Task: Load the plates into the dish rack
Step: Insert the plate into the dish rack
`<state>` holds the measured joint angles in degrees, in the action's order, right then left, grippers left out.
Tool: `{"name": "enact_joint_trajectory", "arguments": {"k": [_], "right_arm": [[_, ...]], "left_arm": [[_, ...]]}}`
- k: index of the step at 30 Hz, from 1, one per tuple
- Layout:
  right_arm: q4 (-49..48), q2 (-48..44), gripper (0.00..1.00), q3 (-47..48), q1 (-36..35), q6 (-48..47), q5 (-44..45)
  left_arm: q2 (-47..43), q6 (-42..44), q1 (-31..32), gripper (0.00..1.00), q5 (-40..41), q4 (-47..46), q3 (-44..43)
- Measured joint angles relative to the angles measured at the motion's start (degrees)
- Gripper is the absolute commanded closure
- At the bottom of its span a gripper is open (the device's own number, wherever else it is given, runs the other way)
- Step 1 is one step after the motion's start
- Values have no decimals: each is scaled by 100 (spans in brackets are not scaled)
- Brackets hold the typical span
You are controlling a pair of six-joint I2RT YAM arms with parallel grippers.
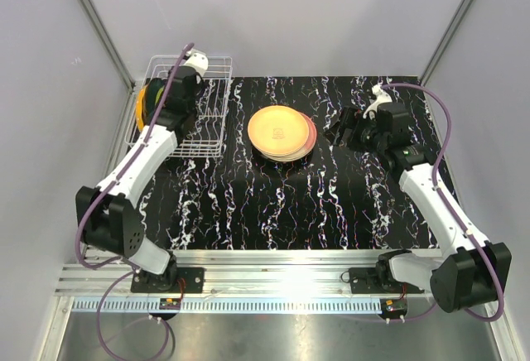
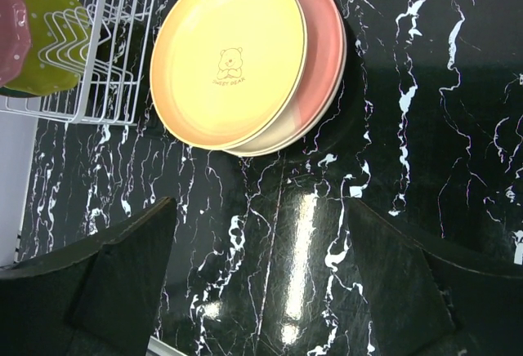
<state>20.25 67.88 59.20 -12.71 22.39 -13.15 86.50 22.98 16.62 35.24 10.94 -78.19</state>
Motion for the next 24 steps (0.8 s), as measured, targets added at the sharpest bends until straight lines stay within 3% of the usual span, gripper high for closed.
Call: {"name": "enact_joint_trajectory", "arguments": {"k": [15,24], "right_arm": [[-107,-85,5,-195,0,-114,0],[-116,-83,5,-225,0,-122,0]], "left_arm": [[898,466,280,100,645,-431,-85],[979,656,284,100,833,-505,-96]]}}
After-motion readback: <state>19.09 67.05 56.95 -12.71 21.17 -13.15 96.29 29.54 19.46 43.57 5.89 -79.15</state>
